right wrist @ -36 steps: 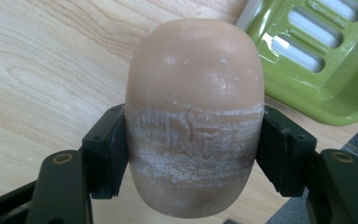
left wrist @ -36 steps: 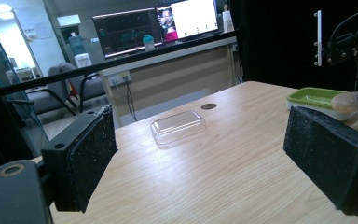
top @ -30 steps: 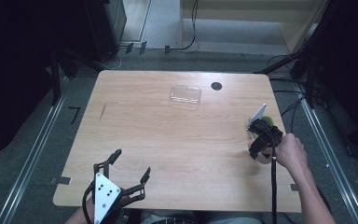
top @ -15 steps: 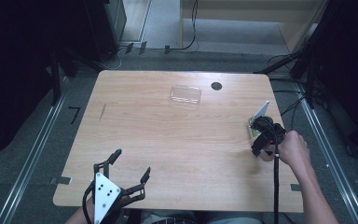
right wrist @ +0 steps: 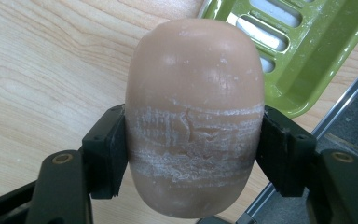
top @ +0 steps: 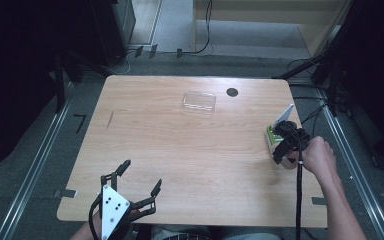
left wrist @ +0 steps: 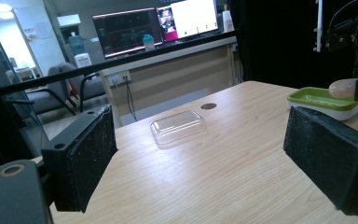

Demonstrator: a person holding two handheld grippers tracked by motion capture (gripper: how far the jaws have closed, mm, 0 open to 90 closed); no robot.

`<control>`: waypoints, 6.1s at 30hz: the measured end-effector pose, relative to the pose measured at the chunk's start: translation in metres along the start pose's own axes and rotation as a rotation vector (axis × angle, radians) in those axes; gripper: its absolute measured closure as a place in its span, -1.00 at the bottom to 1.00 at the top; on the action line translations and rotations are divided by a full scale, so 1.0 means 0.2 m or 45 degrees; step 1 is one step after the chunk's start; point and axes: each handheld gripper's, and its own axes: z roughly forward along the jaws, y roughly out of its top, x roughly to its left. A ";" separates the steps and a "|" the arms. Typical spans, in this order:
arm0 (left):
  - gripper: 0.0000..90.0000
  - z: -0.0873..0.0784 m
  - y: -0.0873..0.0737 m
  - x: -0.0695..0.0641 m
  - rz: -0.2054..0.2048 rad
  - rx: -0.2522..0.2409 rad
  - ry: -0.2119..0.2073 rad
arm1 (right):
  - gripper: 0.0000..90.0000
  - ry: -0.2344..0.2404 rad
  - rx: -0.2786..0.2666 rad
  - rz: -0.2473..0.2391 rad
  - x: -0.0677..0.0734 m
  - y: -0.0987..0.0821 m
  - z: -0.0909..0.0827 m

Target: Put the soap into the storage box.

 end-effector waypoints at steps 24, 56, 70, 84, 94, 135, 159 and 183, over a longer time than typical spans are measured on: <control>-0.78 0.00 0.00 0.00 -0.001 0.000 0.000 | -0.26 -0.010 -0.015 0.063 -0.09 0.09 -0.01; -0.78 0.00 0.00 0.00 0.002 0.007 0.001 | -0.26 0.018 -0.065 0.169 -0.22 0.21 0.04; -0.78 0.00 0.00 0.00 0.002 0.004 -0.001 | -0.26 0.045 -0.081 0.245 -0.26 0.22 0.09; -0.78 0.00 0.00 0.00 0.000 0.001 -0.002 | -0.26 0.058 -0.106 0.302 -0.29 0.23 0.12; -0.78 0.00 0.00 0.00 -0.001 0.000 -0.001 | -0.26 0.064 -0.108 0.318 -0.29 0.24 0.15; -0.78 0.00 0.00 0.00 -0.001 0.000 -0.002 | -0.26 0.055 -0.090 0.363 -0.30 0.25 0.22; -0.78 0.00 0.00 0.00 0.000 0.000 -0.002 | -0.27 0.065 -0.072 0.371 -0.31 0.25 0.23; -0.78 0.01 0.00 0.00 0.009 0.006 -0.005 | -0.69 0.040 -0.131 0.326 -0.25 0.21 0.13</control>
